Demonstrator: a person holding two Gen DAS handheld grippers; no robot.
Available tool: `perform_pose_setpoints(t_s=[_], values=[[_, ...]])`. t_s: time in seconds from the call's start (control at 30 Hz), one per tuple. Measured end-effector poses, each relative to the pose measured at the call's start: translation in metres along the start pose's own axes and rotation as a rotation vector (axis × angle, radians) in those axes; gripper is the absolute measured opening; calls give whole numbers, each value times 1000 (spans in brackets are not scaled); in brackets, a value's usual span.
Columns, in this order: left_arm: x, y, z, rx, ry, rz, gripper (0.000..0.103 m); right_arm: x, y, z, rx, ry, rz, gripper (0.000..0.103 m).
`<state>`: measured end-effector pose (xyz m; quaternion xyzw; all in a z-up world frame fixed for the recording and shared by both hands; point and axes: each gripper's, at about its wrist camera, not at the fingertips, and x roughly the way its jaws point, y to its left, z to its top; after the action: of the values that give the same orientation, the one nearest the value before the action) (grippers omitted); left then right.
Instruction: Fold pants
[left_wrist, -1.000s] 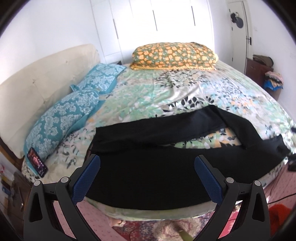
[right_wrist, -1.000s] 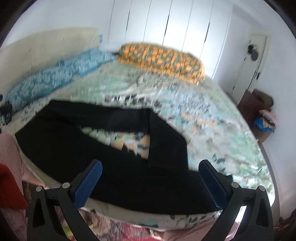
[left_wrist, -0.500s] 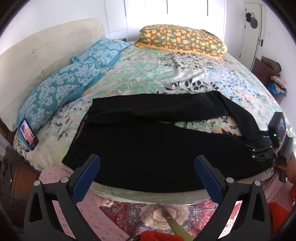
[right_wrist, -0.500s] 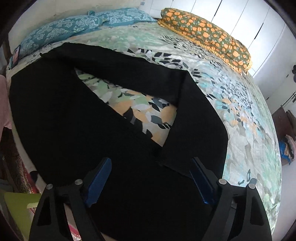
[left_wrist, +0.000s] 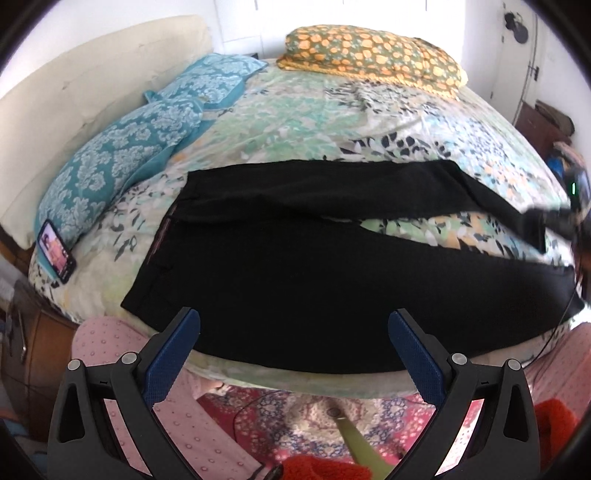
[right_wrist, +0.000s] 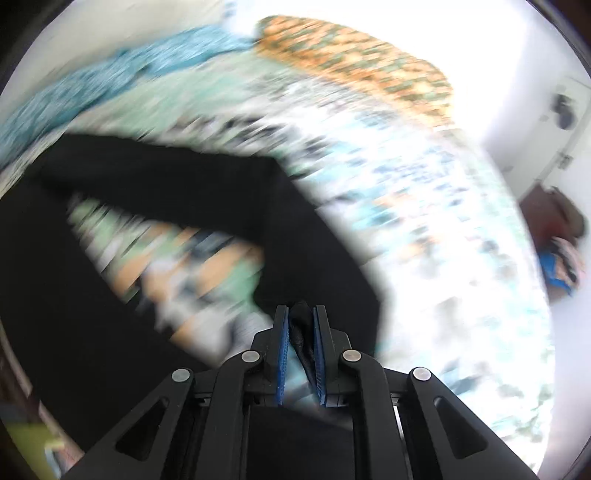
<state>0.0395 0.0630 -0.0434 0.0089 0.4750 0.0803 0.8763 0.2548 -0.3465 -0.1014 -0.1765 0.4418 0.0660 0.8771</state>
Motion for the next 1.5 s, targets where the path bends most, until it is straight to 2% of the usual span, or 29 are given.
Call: perform_pose_setpoints(t_s=[0.13,0.27,0.4,0.6,0.8,0.97,1.1,1.17,1.23,1.27,1.3,1.37,1.43,1.47,1.5], values=[[10,-20,5,65,26,-3,102,14,-65,39,96,-9,-128,13],[16,-36,13,109,38,11,102,52,-121,67,188,29,-197,13],[26,-42,22,117,53,37,102,84,-155,83,194,73,-235,13],[46,-53,31,141,108,73,102,147,-167,90,148,129,-284,12],[60,-68,33,180,141,88,102,200,-155,88,7,181,-367,12],[69,-76,33,198,178,92,102,229,-153,93,-24,217,-402,12],[81,-70,35,158,207,85,102,238,-146,86,-48,245,-412,13],[91,-59,43,125,206,84,102,235,-148,81,-19,248,-394,18],[107,-39,62,76,176,103,102,217,-153,78,37,211,-400,48],[118,-25,74,48,149,121,102,205,-155,77,73,185,-408,83],[132,-10,89,15,120,151,102,187,-157,76,125,136,-404,93],[163,16,118,-54,68,198,102,156,-156,72,209,74,-346,94],[195,32,137,-82,38,251,102,134,-145,65,252,59,-272,94],[225,41,145,-84,51,306,102,121,-135,59,263,50,-221,94],[250,47,147,-69,97,353,102,111,-124,53,268,44,-182,94]])
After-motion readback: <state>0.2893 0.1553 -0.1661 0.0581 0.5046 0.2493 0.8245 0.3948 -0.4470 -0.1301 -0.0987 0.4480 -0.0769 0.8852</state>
